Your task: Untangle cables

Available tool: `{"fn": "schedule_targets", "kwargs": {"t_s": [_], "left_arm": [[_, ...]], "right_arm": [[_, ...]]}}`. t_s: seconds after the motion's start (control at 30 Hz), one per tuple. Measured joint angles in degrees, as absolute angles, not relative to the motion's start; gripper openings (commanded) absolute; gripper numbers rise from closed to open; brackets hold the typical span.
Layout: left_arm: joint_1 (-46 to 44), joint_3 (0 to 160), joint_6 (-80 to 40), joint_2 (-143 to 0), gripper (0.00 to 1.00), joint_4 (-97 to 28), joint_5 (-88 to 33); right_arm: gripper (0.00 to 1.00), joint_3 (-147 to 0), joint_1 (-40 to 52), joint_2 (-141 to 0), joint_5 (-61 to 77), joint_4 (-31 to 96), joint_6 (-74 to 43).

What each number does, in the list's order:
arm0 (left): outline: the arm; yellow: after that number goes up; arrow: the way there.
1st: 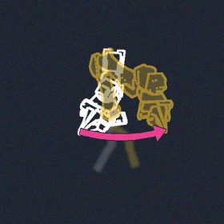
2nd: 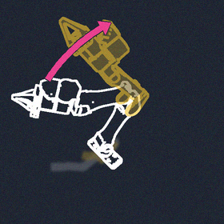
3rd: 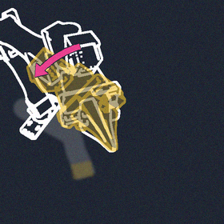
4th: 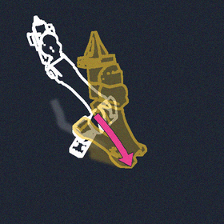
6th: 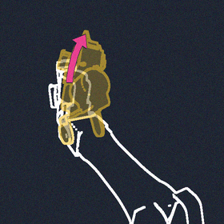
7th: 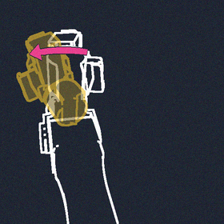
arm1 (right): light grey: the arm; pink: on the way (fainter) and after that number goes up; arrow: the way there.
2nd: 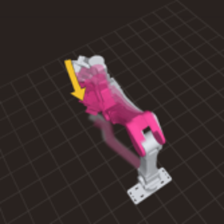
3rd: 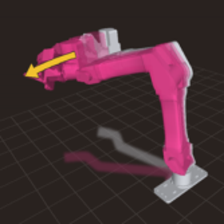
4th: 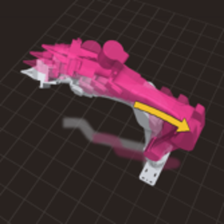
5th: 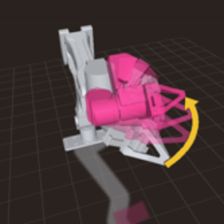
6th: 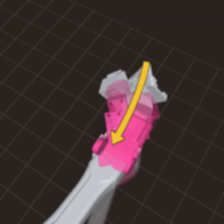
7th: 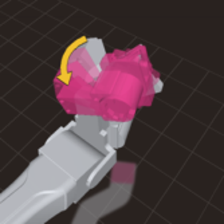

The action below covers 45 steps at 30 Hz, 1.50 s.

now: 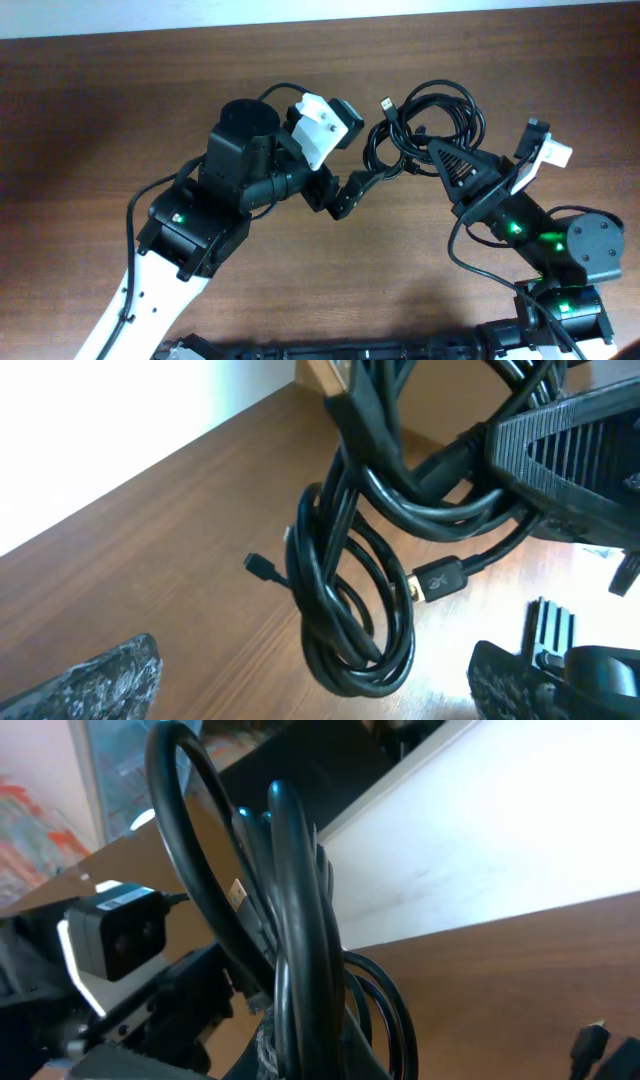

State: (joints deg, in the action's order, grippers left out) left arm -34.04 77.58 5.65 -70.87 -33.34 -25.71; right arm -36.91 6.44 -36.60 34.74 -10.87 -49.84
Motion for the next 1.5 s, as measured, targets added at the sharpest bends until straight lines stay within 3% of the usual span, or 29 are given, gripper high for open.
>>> {"fn": "schedule_targets", "kwargs": {"t_s": [0.53, 0.57, 0.7, 0.87, 1.03, 1.17, 1.5], "left_arm": [[-34.04, 77.58, 6.72, -70.85, 0.99, -26.09, -27.05], [-34.04, 77.58, 6.87, -70.85, 0.96, -25.74, -26.96], [-34.04, 77.58, 6.72, -70.85, 0.68, -24.95, -23.66], [-34.33, 77.58, 7.68, -70.83, 0.5, -24.64, -21.02], [-34.41, 77.58, 8.99, -70.81, 0.43, -24.67, -21.91], [-34.41, 77.58, 11.75, -70.81, 0.0, -24.67, -25.47], [-34.52, 77.58, 15.88, -70.81, 0.0, -25.56, -25.91]], "right_arm": [[0.04, -36.88, 6.42, -36.6, 46.13, -17.74, -57.8], [0.04, -36.88, 6.42, -36.58, 46.24, -17.85, -58.24], [0.04, -36.88, 6.42, -36.58, 47.64, -17.78, -59.27], [0.04, -36.86, 6.42, -36.67, 50.0, -17.61, -59.79], [0.04, -36.86, 6.42, -36.93, 50.57, -17.65, -59.86], [0.04, -36.86, 6.42, -37.69, 51.11, -17.67, -59.94], [0.1, -36.88, 6.42, -40.88, 51.29, -18.15, -60.01]]}}
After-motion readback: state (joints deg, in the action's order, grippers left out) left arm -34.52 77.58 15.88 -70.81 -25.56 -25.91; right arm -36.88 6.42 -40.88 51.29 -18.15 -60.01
